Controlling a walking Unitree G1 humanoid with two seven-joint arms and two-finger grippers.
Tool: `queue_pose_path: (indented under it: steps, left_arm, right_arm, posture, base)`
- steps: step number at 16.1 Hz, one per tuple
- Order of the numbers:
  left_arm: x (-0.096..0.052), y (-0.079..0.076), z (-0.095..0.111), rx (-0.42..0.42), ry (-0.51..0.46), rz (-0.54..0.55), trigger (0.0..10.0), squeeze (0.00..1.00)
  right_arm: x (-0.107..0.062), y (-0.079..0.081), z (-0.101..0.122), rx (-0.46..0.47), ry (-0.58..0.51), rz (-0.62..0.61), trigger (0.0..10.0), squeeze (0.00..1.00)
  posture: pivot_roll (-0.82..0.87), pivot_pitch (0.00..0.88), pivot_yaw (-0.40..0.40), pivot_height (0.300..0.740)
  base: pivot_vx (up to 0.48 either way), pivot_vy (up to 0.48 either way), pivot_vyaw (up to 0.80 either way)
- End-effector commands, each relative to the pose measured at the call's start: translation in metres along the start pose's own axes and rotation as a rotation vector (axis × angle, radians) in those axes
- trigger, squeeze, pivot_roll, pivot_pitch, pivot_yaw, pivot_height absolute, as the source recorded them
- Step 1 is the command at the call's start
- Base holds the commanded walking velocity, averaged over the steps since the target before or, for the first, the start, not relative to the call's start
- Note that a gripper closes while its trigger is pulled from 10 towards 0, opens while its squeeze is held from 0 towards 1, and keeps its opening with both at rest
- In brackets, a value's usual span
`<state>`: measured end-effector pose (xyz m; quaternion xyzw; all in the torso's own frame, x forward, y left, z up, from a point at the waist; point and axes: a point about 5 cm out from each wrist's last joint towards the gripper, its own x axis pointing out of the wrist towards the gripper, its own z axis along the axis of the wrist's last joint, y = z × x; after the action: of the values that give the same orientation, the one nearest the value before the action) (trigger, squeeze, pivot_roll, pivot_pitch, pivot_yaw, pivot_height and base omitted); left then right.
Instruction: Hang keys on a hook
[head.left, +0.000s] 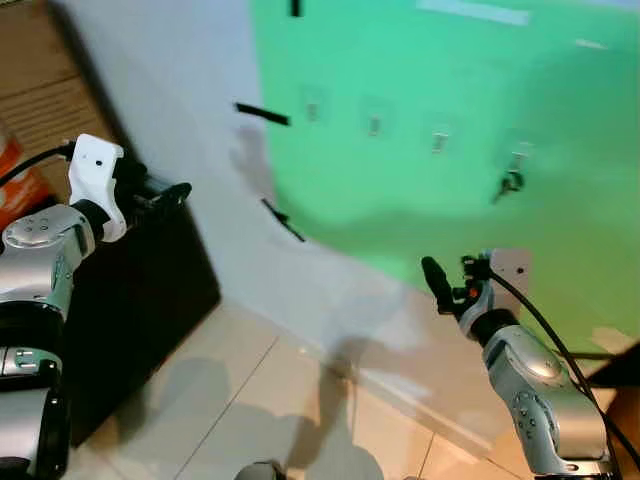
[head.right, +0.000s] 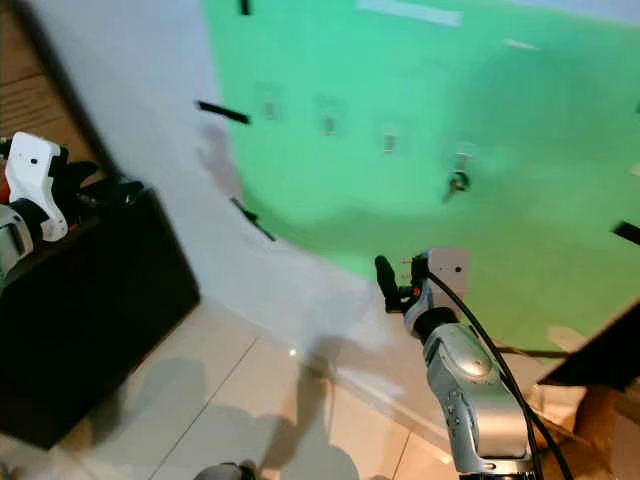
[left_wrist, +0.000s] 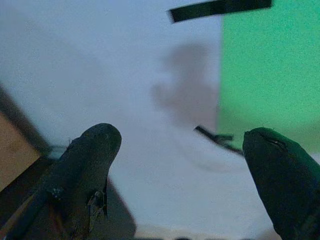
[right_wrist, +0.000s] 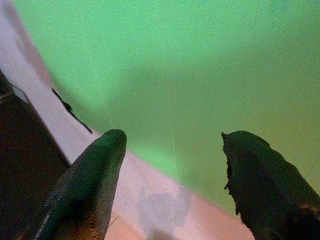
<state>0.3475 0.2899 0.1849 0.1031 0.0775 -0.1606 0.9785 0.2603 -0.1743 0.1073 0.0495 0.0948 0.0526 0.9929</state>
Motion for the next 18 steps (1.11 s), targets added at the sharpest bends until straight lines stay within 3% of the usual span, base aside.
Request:
queue_pose_path:
  steps: [1,3,4,5,6,7,9,11,13,15,18]
  left_arm:
    - [-0.002,0.005,0.003,0.05,0.003,0.004,10.0,0.0]
    - [0.004,-0.006,0.007,0.033,-0.061,-0.049,10.0,0.0]
    - [0.023,-0.06,-0.012,0.073,-0.079,-0.106,10.0,0.0]
    - [0.038,-0.133,-0.009,0.068,-0.181,-0.171,10.0,0.0]
    - [0.043,-0.142,0.006,0.069,-0.206,-0.166,10.0,0.0]
    - [0.047,-0.137,0.015,0.057,-0.203,-0.163,10.0,0.0]
    - [0.054,-0.144,0.023,-0.017,-0.209,-0.236,10.0,0.0]
    - [0.046,-0.154,0.007,0.04,-0.174,-0.261,10.0,0.0]
    - [0.019,-0.167,-0.034,0.068,-0.085,-0.209,10.0,0.0]
    - [0.006,-0.163,-0.049,0.015,-0.057,-0.116,10.0,0.0]
    - [-0.007,-0.156,-0.055,-0.016,-0.043,-0.003,10.0,0.0]
  right_arm:
    - [0.001,-0.004,0.002,-0.027,-0.022,-0.031,10.0,1.0]
    - [0.007,-0.009,0.009,-0.09,-0.036,-0.022,10.0,1.0]
    - [0.008,-0.01,0.011,-0.094,-0.039,-0.021,10.0,1.0]
    - [0.011,-0.015,0.014,-0.095,-0.044,-0.027,10.0,1.0]
    - [0.014,-0.016,0.016,-0.061,-0.037,-0.027,10.0,1.0]
    - [0.015,-0.016,0.017,-0.051,-0.036,-0.022,10.0,1.0]
    - [0.016,-0.01,0.016,-0.083,-0.036,0.014,10.0,1.0]
    - [0.014,-0.006,0.013,-0.082,-0.022,0.027,10.0,1.0]
    - [0.005,-0.004,-0.002,-0.081,0.014,0.022,10.0,1.0]
    - [0.001,-0.002,-0.011,-0.061,0.035,0.006,10.0,1.0]
    - [0.001,-0.002,-0.013,-0.061,0.032,-0.02,10.0,1.0]
  posture:
    - [-0.12,0.0,0.041,0.74]
    - [-0.13,0.0,0.046,0.74]
    - [-0.13,0.0,0.042,0.74]
    - [-0.12,0.0,0.032,0.74]
    - [-0.12,0.0,0.031,0.74]
    - [-0.13,0.0,0.029,0.74]
    - [-0.14,0.0,0.034,0.74]
    - [-0.17,0.0,0.058,0.74]
    - [-0.15,0.0,0.06,0.74]
    - [-0.14,0.0,0.059,0.74]
    - [-0.13,0.0,0.06,0.74]
  base:
    - [0.0,0.0,0.71]
    - [0.0,0.0,0.71]
    - [0.0,0.0,0.71]
    - [0.0,0.0,0.71]
    - [0.0,0.0,0.71]
    - [0.0,0.0,0.71]
    - [0.0,0.0,0.71]
    - [0.0,0.0,0.71]
    - [0.0,0.0,0.71]
    - [0.0,0.0,0.71]
    - [0.0,0.0,0.71]
